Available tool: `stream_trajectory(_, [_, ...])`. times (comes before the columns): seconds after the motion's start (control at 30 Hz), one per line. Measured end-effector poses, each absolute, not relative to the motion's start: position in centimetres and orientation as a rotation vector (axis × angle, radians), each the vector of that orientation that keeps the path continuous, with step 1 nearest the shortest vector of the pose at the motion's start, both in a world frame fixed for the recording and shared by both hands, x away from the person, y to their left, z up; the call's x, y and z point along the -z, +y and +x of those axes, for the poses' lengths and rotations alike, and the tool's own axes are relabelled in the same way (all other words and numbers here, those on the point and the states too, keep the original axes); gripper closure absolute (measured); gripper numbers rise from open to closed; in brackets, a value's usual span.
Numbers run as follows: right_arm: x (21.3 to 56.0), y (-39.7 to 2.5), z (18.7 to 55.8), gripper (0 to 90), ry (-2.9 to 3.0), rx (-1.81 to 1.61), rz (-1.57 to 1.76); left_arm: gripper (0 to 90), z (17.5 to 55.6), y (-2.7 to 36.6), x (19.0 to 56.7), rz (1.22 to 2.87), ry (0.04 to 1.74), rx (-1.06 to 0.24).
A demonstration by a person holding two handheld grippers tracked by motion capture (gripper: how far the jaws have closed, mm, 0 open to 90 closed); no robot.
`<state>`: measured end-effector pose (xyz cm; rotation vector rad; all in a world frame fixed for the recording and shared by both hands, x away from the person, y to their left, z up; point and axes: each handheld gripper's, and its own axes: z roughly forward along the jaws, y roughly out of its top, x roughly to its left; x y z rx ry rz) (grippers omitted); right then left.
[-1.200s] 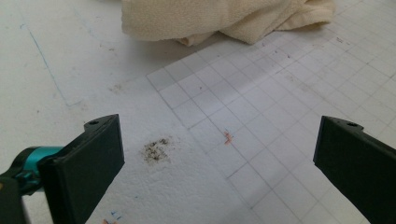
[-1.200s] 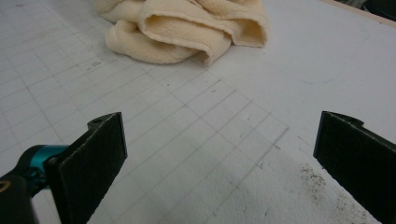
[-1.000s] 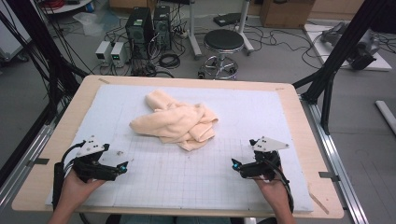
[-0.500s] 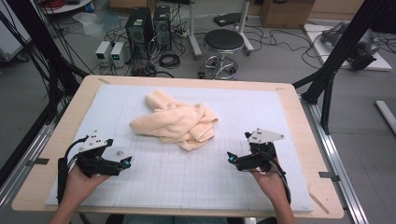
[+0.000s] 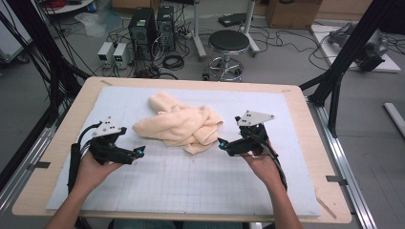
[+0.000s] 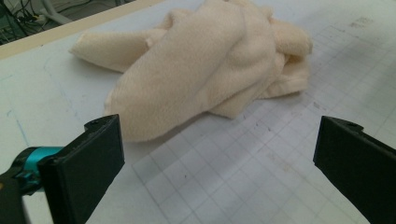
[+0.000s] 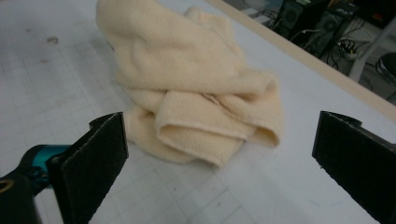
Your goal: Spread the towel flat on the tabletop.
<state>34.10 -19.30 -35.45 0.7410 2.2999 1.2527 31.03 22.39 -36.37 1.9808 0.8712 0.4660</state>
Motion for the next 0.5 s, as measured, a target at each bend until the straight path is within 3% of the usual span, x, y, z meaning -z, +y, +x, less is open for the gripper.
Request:
stream_trajectory(0.2, [34.9, -17.7, 35.7, 6.8, 2.317, -1.279, 0.718, 3.9, 33.0, 21.3, 35.3, 1.996, 0.812, -0.48])
stream_trajectory(0.3, [35.3, -16.6, 36.6, 21.3, 2.359, -1.274, 0.669, 12.1, 34.5, 21.1, 35.3, 2.0, 0.821, -0.467])
stream_trajectory(0.5, [37.2, -15.4, 38.0, 28.5, 2.444, -1.215, 0.669, 18.2, 37.6, 21.5, 37.3, 1.995, 0.889, -0.456])
